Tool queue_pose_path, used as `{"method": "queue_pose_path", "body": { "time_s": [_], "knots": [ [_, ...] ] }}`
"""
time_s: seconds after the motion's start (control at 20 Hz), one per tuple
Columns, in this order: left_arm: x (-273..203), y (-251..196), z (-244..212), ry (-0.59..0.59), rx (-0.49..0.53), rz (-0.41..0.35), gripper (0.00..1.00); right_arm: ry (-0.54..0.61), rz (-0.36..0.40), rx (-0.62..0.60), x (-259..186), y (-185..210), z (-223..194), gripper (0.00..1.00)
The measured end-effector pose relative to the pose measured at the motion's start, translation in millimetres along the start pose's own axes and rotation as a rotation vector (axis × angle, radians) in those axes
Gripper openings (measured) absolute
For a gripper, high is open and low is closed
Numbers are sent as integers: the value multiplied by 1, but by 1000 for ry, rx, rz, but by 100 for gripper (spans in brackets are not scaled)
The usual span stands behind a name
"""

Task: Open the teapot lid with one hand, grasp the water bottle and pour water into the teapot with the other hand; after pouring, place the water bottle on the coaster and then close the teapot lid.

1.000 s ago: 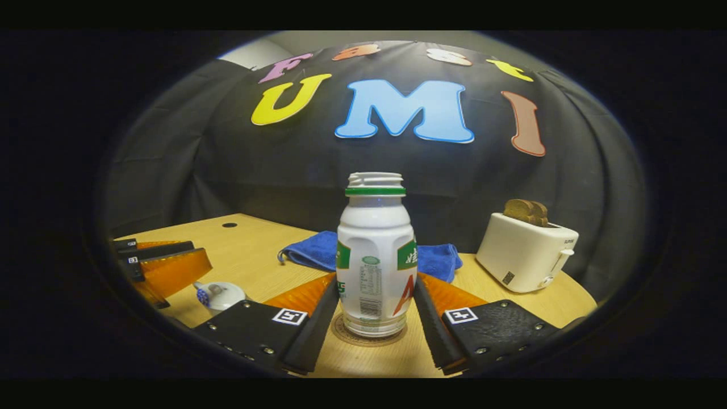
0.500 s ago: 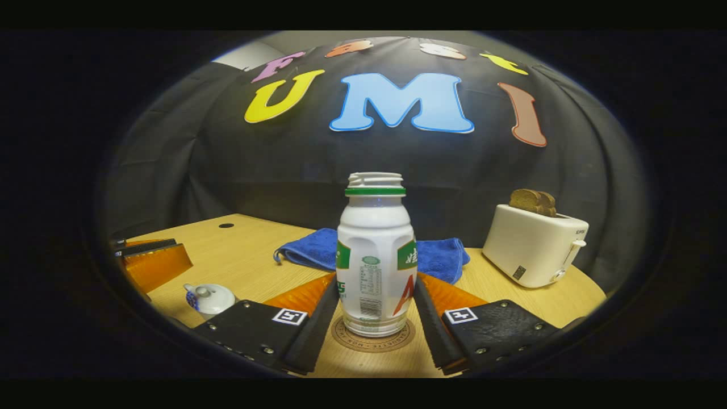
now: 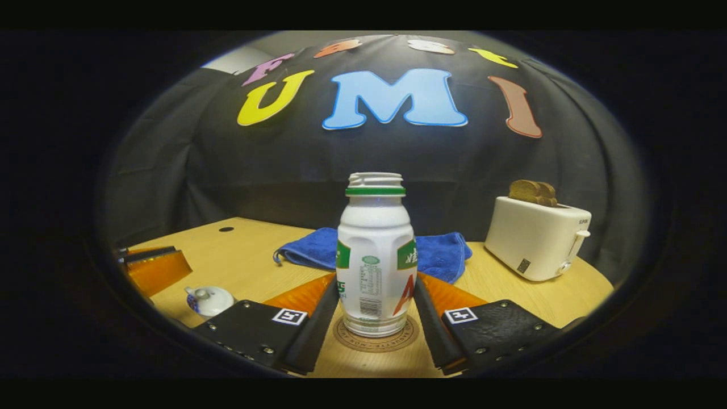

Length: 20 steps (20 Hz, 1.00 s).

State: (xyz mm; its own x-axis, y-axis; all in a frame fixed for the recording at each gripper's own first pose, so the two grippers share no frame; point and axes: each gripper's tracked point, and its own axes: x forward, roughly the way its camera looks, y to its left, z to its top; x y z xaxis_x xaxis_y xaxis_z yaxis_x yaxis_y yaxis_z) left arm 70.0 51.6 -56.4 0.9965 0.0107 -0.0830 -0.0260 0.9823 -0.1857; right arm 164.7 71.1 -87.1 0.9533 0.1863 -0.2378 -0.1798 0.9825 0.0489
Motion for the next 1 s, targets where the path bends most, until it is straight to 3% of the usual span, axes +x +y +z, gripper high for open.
{"method": "queue_pose_path", "body": {
  "time_s": [0.7,0.8,0.95,1.0],
  "knots": [
    [-2,-1,2,-4,-8,-6,47,11,28,-37,-4,4,-2,77],
    [-2,-1,1,-6,-12,-9,47,3,28,-30,-7,3,1,84],
    [-3,-2,4,-11,-15,-11,47,-7,30,-36,-12,2,5,88],
    [-3,-3,4,-11,-17,-12,47,-11,30,-31,-14,2,5,77]
  ]
}}
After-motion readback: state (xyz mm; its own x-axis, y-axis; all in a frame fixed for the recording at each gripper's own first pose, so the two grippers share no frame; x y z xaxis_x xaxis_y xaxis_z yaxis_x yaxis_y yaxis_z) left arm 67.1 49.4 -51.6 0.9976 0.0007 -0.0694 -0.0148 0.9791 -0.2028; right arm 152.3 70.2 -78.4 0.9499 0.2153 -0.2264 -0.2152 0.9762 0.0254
